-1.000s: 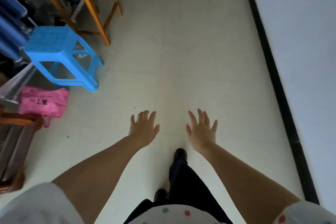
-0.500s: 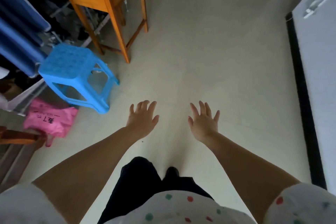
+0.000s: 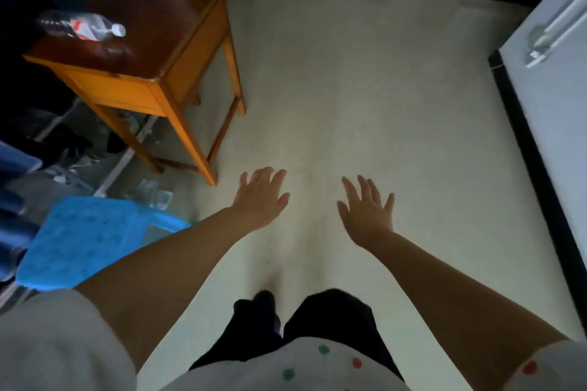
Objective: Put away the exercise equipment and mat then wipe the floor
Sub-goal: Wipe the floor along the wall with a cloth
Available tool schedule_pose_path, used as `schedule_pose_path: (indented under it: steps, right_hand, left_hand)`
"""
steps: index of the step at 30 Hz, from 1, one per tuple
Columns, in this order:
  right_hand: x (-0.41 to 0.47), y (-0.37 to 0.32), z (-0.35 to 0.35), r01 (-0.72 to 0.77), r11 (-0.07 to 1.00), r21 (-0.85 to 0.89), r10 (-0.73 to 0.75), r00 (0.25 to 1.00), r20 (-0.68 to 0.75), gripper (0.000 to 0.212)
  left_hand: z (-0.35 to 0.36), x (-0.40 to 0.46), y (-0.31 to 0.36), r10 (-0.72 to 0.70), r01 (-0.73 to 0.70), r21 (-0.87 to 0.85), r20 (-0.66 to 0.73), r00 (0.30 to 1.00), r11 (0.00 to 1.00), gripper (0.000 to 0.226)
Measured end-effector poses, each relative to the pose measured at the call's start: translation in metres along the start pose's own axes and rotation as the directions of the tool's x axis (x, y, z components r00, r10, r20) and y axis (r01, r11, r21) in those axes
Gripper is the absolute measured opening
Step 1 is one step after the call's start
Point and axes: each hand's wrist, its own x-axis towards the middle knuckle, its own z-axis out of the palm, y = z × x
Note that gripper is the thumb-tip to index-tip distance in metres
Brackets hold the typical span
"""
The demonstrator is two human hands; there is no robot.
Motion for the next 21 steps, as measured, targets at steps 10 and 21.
schedule_pose_path:
  steps: [10,21]
  right_hand:
    - [0.215,0.068,-0.083,-0.125,0.990,0.064,0.128,0.990,-0.052,0.055]
    - [0.470,0.119,-0.201,-0.063,0.995,0.078,0.067,0.997,-0.041,0.054]
  left_hand:
    - [-0.057,0.270,0.032,0.196,-0.197,-0.004,0.104,0.975,0.980,0.056]
    - [-0.150,0.522,0.033,0.075,-0.075,0.003,0.023,0.997,0.997,0.052]
